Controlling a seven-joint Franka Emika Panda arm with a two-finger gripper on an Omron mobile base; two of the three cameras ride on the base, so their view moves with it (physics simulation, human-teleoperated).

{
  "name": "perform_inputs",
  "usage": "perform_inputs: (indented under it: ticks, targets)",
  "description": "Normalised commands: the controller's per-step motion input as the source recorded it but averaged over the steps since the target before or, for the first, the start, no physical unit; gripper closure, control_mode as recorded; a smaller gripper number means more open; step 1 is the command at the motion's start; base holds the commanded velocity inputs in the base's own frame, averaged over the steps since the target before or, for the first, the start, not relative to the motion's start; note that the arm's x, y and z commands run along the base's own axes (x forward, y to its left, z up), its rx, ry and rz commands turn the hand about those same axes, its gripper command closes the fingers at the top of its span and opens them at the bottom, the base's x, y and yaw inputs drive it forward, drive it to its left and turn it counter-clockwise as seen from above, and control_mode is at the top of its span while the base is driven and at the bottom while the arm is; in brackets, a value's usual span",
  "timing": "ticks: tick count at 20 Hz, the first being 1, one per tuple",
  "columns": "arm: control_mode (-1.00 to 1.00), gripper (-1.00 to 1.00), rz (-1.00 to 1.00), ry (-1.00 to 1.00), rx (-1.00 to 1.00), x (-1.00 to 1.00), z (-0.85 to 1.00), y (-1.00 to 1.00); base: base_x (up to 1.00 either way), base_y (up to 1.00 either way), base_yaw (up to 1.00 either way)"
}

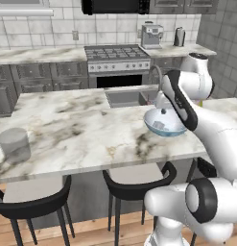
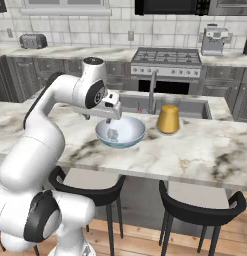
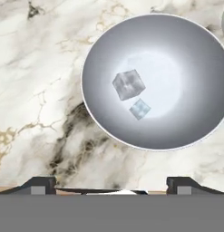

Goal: There are two ice cubes in the ice bowl. Place both ice cubes in the glass cup.

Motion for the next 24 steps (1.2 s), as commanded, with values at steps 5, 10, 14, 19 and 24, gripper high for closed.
perform_inputs:
  ticks: [5, 10, 14, 19, 24]
  targets:
    - [-1.0, -1.0, 0.01, 0.15, 0.19, 0.56, -0.18, -0.52, 0.0, 0.0, 0.0]
    - [-1.0, -1.0, 0.02, 0.09, 0.18, 0.27, -0.31, -0.08, 0.0, 0.0, 0.0]
    - [-1.0, -1.0, 0.0, 0.04, -0.08, 0.24, -0.28, 0.04, 0.0, 0.0, 0.0]
    - [-1.0, -1.0, 0.0, 0.0, -0.13, 0.18, -0.46, 0.26, 0.0, 0.0, 0.0]
    - [-1.0, -1.0, 0.0, 0.0, 0.0, 0.18, -0.43, 0.13, 0.0, 0.0, 0.0]
